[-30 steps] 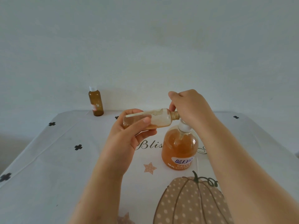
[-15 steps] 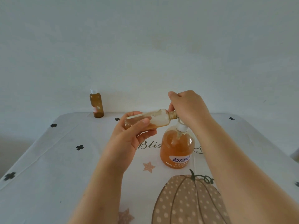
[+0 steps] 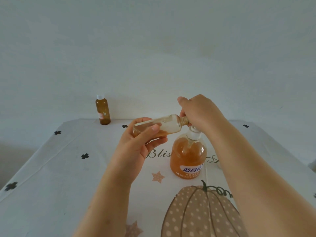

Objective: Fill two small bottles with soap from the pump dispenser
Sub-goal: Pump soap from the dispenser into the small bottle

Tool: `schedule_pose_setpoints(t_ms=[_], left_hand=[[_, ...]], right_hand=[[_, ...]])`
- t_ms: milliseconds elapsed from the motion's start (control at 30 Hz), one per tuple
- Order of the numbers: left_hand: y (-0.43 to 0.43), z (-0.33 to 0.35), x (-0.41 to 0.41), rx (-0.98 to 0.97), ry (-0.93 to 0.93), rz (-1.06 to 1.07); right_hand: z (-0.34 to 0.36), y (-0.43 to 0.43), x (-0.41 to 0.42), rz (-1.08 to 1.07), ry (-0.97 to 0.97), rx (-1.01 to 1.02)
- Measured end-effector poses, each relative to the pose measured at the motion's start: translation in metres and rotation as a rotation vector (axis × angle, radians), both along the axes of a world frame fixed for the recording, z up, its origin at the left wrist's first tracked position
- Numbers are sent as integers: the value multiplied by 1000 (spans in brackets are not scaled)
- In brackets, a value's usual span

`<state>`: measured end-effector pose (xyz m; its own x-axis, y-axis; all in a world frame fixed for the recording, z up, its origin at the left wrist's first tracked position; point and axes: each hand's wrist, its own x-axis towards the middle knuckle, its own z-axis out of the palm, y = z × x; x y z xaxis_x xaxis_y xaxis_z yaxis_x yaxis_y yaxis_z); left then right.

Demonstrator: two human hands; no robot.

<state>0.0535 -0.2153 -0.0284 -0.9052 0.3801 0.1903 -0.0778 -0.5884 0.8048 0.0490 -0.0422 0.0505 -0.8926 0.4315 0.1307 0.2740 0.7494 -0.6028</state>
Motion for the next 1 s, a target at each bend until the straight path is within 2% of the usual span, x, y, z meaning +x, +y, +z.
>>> schedule_pose_setpoints(t_ms=[300,833,1000], left_hand=[[0,-3,-5,-25,-14,5],[-2,-2,-2,19,-31,-24],[-2,-2,0,31,-19,-21]], right_hand=[[-13,3,-3,-14,67,-3],[-7,-2,4,-36,42,-41],[5,-3,6,-22,4,10]])
